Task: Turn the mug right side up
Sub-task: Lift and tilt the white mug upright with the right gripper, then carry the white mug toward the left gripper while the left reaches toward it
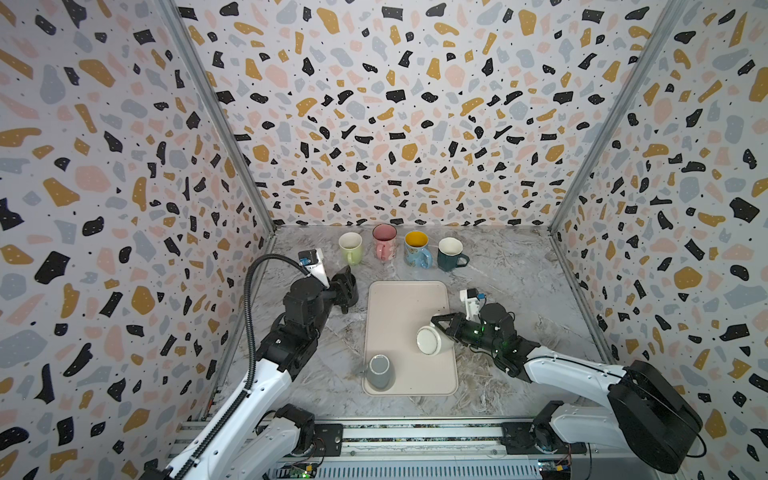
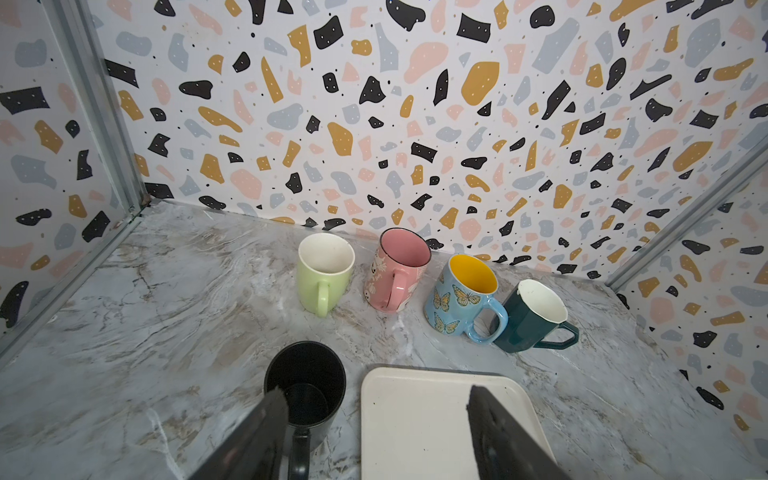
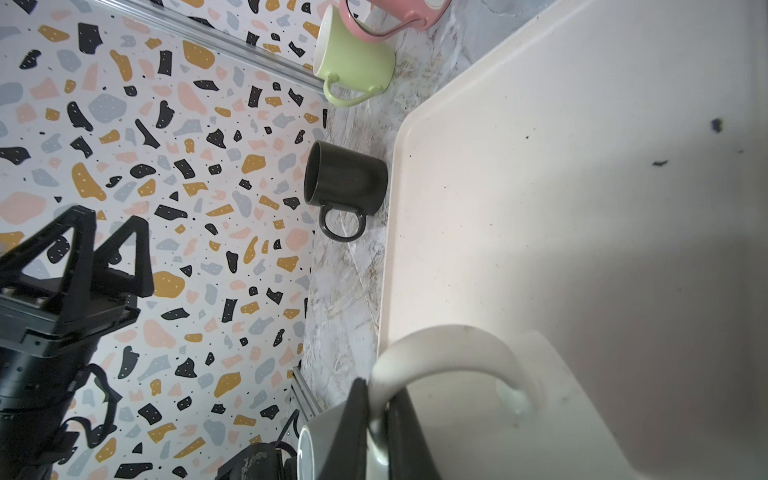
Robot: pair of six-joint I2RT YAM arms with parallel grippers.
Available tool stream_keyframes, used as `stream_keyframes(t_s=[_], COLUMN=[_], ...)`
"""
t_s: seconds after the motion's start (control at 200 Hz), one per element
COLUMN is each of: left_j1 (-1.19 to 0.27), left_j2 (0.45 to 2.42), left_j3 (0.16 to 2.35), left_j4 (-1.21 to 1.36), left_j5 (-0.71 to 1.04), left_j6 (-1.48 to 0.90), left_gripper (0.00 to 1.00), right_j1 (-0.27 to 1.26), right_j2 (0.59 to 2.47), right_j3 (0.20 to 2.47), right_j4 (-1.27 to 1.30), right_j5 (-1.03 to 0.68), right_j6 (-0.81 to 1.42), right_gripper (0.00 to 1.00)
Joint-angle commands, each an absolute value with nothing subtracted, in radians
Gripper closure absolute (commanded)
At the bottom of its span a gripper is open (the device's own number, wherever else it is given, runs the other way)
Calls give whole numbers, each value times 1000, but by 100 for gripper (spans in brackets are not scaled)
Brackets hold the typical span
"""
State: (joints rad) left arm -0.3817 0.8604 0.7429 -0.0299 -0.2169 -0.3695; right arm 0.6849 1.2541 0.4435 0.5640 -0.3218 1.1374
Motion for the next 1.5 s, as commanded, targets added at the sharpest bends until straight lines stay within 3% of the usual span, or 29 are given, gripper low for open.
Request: stream_keyframes(t_s=[0.0, 0.3, 0.671, 0.916, 1.231, 1.497], left_j1=[-384, -383, -387, -394, -493, -529], left_j2=[863, 889, 1062, 1103, 1186, 1235], left_j3=[765, 820, 1046, 1092, 1126, 1119], left_j4=[-14, -59, -335, -440, -600, -576], left_j5=[-196, -101, 355, 521, 477, 453], left_j6=[-356, -329, -210, -145, -56, -85], left_gripper=[30, 31, 36, 36, 36, 39], right_j1=[689, 730, 874, 945, 1007, 1023], right_j2=[1243, 1238, 1262, 1293, 1310, 1302], right_j3=[489, 563, 832, 907, 946, 945], right_j4=[632, 572, 200, 88, 63, 81], right_j5=[-349, -372, -273, -139, -43, -28], right_j6=[1095, 896, 375, 185, 46, 17], right_gripper=[100, 100, 100, 100, 100, 100])
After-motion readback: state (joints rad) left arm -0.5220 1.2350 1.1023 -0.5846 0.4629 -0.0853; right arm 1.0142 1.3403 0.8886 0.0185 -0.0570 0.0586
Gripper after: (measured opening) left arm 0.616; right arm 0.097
